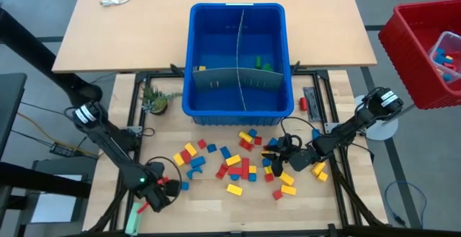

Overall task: Sort blocks
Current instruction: Put the yellow block into the blue bin, then put the yellow block with the other yellow block into the blue bin

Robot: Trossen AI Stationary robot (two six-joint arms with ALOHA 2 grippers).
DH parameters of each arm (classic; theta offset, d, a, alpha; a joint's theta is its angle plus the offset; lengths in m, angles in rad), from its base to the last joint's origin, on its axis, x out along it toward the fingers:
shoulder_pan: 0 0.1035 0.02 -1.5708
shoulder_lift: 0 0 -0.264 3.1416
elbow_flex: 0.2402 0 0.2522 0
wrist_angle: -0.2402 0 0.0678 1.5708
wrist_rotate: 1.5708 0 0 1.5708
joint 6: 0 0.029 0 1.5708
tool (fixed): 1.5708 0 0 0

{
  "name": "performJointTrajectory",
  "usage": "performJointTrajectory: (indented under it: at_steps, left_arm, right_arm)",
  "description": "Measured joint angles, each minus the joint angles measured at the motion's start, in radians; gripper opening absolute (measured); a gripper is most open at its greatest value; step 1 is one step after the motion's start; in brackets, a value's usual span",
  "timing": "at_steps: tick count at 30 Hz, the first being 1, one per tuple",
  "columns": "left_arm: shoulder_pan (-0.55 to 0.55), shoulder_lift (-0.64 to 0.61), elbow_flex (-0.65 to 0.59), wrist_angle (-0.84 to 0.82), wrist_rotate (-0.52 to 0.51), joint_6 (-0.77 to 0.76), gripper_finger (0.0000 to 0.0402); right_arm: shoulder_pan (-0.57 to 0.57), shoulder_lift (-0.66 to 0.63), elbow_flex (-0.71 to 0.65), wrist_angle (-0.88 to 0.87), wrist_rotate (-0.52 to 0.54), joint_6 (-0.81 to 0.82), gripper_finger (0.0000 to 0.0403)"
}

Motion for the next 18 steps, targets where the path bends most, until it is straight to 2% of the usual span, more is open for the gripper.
performJointTrajectory:
  at_steps: [10,14,18]
  left_arm:
    - [-0.003,0.101,0.000,0.088,-0.009,-0.005,0.0264]
    - [-0.003,0.116,0.003,0.103,-0.022,-0.005,0.0236]
    - [-0.004,0.116,0.002,0.101,-0.048,0.005,0.0187]
  right_arm:
    - [-0.001,0.000,0.000,0.003,0.000,0.000,0.0151]
    - [-0.001,0.000,0.000,0.003,0.000,0.000,0.0151]
    - [-0.001,0.000,0.000,0.003,0.000,0.000,0.0151]
